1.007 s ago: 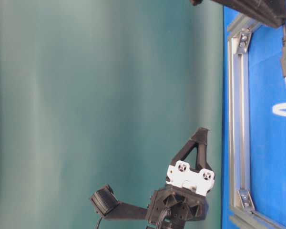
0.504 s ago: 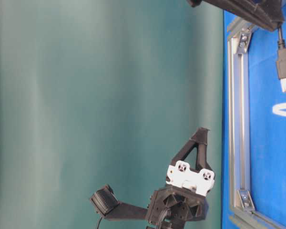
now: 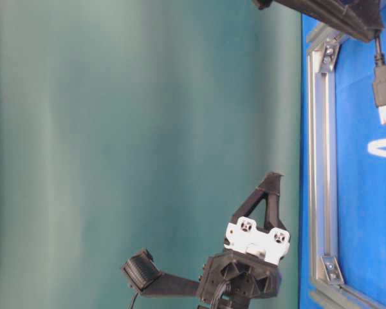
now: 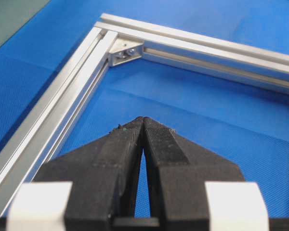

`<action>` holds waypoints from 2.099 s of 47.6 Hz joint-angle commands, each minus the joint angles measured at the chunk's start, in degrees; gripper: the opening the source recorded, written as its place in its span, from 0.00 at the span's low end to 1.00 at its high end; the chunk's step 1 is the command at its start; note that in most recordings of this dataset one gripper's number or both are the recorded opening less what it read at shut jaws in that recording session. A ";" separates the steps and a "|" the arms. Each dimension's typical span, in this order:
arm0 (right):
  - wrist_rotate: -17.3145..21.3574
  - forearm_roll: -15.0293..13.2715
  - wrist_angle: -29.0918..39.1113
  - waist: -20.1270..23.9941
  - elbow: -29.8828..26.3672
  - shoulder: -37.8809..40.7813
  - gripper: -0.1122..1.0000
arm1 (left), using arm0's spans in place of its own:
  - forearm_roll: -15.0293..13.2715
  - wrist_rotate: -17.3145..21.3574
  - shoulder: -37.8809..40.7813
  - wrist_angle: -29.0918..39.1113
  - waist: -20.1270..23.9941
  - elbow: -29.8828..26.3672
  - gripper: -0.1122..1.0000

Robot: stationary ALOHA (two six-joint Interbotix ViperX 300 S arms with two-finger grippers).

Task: Insert the wire through the string loop located in the center.
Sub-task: 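Carry the cable plug with the right gripper to the white zip-tie loop, then push the plug leftward through the zip-tie loop with the right gripper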

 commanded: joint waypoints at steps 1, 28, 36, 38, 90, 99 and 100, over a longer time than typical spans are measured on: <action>-0.09 0.18 -0.70 -0.18 -0.70 -0.62 0.08 | 0.18 0.09 -1.93 -0.26 -0.09 -0.35 0.10; -0.09 0.18 -0.70 -0.18 -0.70 -0.70 0.08 | 0.18 0.09 -2.02 -0.18 0.00 -0.35 0.10; -0.09 0.18 -0.70 -0.18 -0.70 -0.62 0.08 | 0.09 0.09 -1.93 -0.18 -0.09 -0.35 0.10; -0.09 0.18 -0.70 -0.18 -0.70 -0.70 0.08 | 0.18 0.09 -2.02 -0.18 -0.09 -0.35 0.10; -0.18 0.00 -1.32 -0.18 -10.37 8.70 0.08 | 0.09 0.09 -1.93 -0.18 0.00 -0.53 0.10; -0.09 0.00 -2.20 -0.09 -13.62 11.69 0.08 | 0.09 0.09 -2.02 -0.18 0.00 -0.44 0.10; -0.09 0.00 -2.20 -0.09 -13.89 11.87 0.08 | 0.18 0.09 -1.93 -0.18 -0.09 -0.44 0.10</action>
